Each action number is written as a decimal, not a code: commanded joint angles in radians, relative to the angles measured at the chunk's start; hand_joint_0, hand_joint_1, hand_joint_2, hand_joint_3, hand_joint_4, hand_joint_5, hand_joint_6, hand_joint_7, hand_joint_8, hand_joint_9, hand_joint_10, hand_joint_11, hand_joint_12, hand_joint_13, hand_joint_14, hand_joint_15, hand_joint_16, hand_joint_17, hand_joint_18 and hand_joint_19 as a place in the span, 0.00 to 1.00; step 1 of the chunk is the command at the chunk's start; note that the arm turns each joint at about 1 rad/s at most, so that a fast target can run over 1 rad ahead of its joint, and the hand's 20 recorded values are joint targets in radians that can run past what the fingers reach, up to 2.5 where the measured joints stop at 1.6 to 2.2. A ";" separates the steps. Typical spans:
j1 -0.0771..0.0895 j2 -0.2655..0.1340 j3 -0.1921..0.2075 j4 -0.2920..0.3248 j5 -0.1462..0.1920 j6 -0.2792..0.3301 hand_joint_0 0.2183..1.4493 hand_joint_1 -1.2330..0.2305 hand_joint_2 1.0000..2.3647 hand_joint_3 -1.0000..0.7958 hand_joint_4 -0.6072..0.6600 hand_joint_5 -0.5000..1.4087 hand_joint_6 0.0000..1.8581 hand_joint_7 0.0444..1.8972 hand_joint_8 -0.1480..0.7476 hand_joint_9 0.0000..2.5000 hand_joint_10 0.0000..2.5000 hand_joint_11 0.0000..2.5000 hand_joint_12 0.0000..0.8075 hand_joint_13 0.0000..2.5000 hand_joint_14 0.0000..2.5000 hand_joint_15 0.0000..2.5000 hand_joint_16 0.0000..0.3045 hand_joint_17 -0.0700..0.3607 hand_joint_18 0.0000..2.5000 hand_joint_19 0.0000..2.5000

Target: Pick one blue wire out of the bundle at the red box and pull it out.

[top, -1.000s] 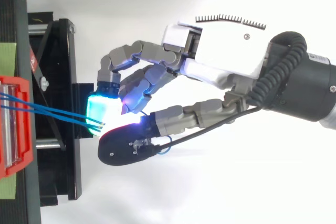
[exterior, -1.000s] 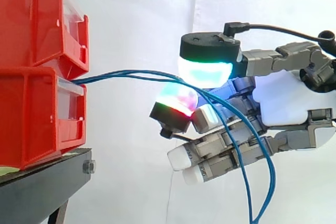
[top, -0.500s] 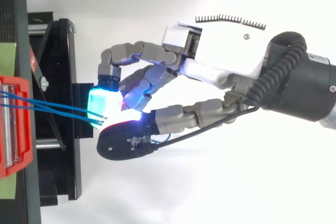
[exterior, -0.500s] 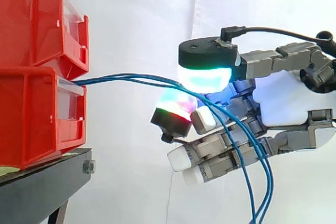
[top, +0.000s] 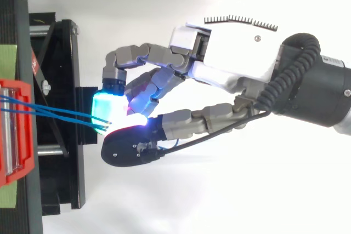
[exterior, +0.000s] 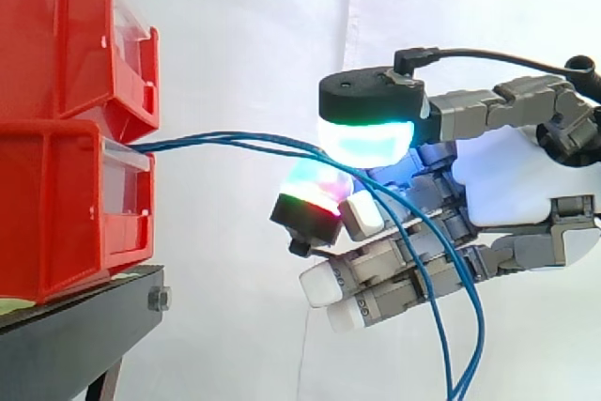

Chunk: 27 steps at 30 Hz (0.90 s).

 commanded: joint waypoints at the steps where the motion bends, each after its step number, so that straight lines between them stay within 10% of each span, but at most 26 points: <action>1: 0.000 0.000 0.000 0.000 0.000 0.000 0.34 0.33 0.01 0.53 0.82 0.24 0.27 0.70 0.47 0.43 0.01 0.26 0.49 0.25 0.01 0.12 0.21 0.49 0.20 0.17; 13: 0.000 0.000 0.000 0.000 0.000 0.002 0.37 0.28 0.02 0.50 0.80 0.19 0.37 0.61 0.49 0.37 0.01 0.32 0.48 0.22 0.01 0.12 0.20 0.48 0.18 0.15; 19: 0.000 0.000 0.000 0.002 0.000 0.002 0.34 0.31 0.02 0.52 0.82 0.22 0.27 0.76 0.48 0.38 0.01 0.25 0.48 0.22 0.00 0.11 0.20 0.49 0.18 0.16; 27: -0.002 0.000 0.000 0.000 0.000 0.002 0.35 0.35 0.01 0.53 0.85 0.24 0.27 0.68 0.45 0.41 0.01 0.23 0.47 0.23 0.00 0.11 0.21 0.49 0.18 0.16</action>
